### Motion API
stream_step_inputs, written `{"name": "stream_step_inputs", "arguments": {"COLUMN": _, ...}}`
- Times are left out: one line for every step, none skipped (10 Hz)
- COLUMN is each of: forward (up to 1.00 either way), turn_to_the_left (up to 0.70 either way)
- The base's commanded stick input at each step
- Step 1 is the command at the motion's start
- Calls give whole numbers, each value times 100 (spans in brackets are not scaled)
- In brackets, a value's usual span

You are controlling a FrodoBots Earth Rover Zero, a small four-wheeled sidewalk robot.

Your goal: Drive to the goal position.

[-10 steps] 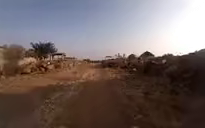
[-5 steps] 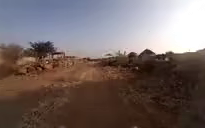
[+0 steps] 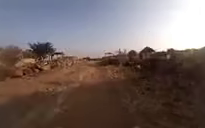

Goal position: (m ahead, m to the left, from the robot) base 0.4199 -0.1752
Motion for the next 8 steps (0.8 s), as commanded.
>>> {"name": "stream_step_inputs", "arguments": {"forward": 70, "turn_to_the_left": 0}}
{"name": "stream_step_inputs", "arguments": {"forward": 70, "turn_to_the_left": 0}}
{"name": "stream_step_inputs", "arguments": {"forward": 70, "turn_to_the_left": 10}}
{"name": "stream_step_inputs", "arguments": {"forward": 70, "turn_to_the_left": 21}}
{"name": "stream_step_inputs", "arguments": {"forward": 70, "turn_to_the_left": 32}}
{"name": "stream_step_inputs", "arguments": {"forward": 70, "turn_to_the_left": 25}}
{"name": "stream_step_inputs", "arguments": {"forward": 70, "turn_to_the_left": 12}}
{"name": "stream_step_inputs", "arguments": {"forward": 70, "turn_to_the_left": 0}}
